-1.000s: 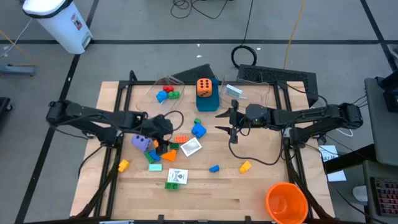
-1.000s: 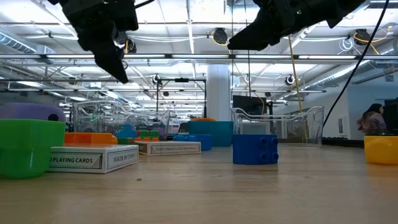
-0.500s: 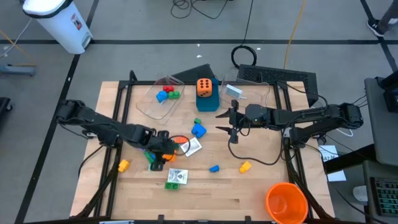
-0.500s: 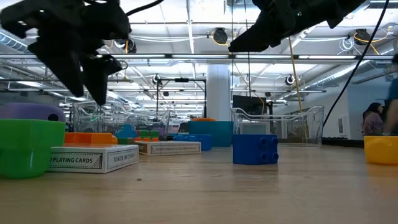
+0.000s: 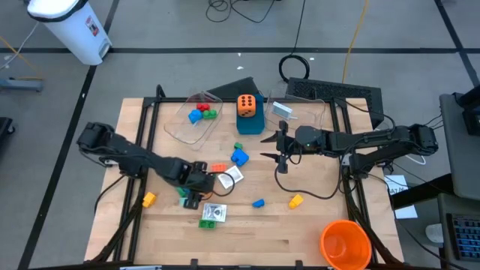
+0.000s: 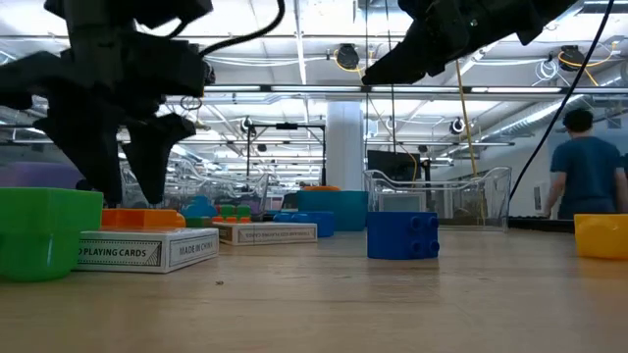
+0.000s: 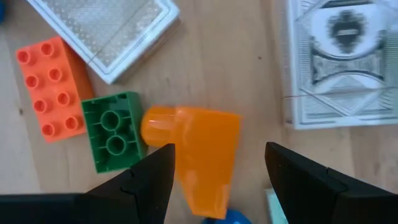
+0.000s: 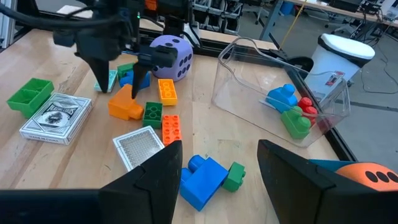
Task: Pick & Place Toys
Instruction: Put the orange game piece into the left transparent bin
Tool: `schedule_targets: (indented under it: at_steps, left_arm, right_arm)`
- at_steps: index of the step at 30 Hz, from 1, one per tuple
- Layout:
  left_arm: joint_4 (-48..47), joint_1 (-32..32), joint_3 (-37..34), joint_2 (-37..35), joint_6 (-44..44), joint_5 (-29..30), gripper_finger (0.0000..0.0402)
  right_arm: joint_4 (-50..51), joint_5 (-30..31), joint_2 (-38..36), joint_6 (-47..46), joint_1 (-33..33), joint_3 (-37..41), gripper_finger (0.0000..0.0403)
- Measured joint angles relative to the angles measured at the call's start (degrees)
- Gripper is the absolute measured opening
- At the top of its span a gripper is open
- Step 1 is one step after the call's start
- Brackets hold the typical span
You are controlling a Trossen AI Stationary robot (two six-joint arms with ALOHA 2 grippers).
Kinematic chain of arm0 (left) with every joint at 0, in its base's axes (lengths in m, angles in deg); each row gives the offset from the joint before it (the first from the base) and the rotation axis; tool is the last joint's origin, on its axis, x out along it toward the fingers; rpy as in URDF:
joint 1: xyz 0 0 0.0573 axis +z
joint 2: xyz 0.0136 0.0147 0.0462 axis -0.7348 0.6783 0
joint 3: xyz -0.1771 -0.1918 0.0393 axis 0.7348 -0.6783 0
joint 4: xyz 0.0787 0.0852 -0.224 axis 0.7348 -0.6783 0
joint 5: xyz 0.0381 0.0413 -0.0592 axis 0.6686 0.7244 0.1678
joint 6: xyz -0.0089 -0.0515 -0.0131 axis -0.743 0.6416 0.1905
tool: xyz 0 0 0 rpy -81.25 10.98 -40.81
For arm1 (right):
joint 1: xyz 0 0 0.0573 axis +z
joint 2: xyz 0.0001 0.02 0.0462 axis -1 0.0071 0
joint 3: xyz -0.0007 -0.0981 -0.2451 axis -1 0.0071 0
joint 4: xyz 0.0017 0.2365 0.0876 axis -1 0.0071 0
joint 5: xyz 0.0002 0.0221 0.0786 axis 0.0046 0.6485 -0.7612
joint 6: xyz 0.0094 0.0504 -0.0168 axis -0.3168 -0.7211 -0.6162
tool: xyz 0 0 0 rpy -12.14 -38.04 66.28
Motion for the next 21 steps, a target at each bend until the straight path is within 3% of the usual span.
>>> schedule_targets:
  at_steps: [21]
  left_arm:
    - [0.88,1.63,0.0,0.66,-0.46,-0.02,0.0255]
  right_arm:
    - [-0.02,0.0,0.0,-0.02,0.0,0.0,0.0201]
